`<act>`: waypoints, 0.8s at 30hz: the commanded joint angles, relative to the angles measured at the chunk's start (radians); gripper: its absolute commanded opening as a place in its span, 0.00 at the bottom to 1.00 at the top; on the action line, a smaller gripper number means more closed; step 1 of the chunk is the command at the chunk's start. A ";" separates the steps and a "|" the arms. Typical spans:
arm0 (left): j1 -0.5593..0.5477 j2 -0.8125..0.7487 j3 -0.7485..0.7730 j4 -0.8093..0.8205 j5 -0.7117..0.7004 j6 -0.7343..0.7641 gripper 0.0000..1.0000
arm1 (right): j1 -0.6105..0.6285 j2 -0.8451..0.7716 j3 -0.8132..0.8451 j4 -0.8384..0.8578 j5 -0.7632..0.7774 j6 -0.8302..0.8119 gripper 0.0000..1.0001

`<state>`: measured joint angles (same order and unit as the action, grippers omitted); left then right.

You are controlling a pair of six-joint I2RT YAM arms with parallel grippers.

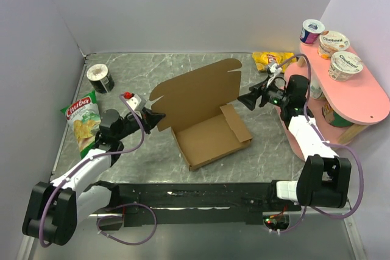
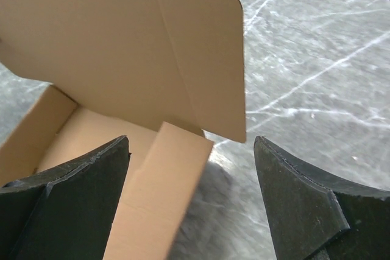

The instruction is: Fold the paper box

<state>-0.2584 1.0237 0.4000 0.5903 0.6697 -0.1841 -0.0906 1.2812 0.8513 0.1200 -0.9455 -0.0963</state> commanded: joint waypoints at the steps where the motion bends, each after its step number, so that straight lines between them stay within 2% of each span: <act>1: 0.004 -0.013 0.005 0.046 0.057 -0.040 0.01 | -0.040 -0.042 0.038 -0.002 -0.051 -0.045 0.89; 6: 0.004 -0.013 0.007 0.055 0.079 -0.044 0.01 | -0.040 -0.017 0.043 0.047 -0.110 -0.033 0.89; 11: 0.004 -0.019 0.008 0.063 0.091 -0.055 0.01 | -0.040 0.084 0.126 0.012 -0.156 -0.043 0.89; 15: 0.004 -0.017 0.013 0.060 0.105 -0.058 0.01 | -0.040 0.121 0.149 0.064 -0.191 -0.022 0.89; 19: 0.004 -0.016 0.017 0.057 0.103 -0.055 0.01 | -0.040 0.145 0.183 0.034 -0.222 -0.028 0.88; 23: 0.004 -0.013 0.022 0.052 0.099 -0.055 0.01 | -0.028 0.156 0.158 0.070 -0.231 0.001 0.88; 24: 0.004 -0.011 0.022 0.046 0.087 -0.051 0.01 | -0.021 0.156 0.144 0.076 -0.192 0.047 0.88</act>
<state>-0.2584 1.0237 0.3985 0.5896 0.7418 -0.2249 -0.1204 1.4315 0.9825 0.1333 -1.1477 -0.1196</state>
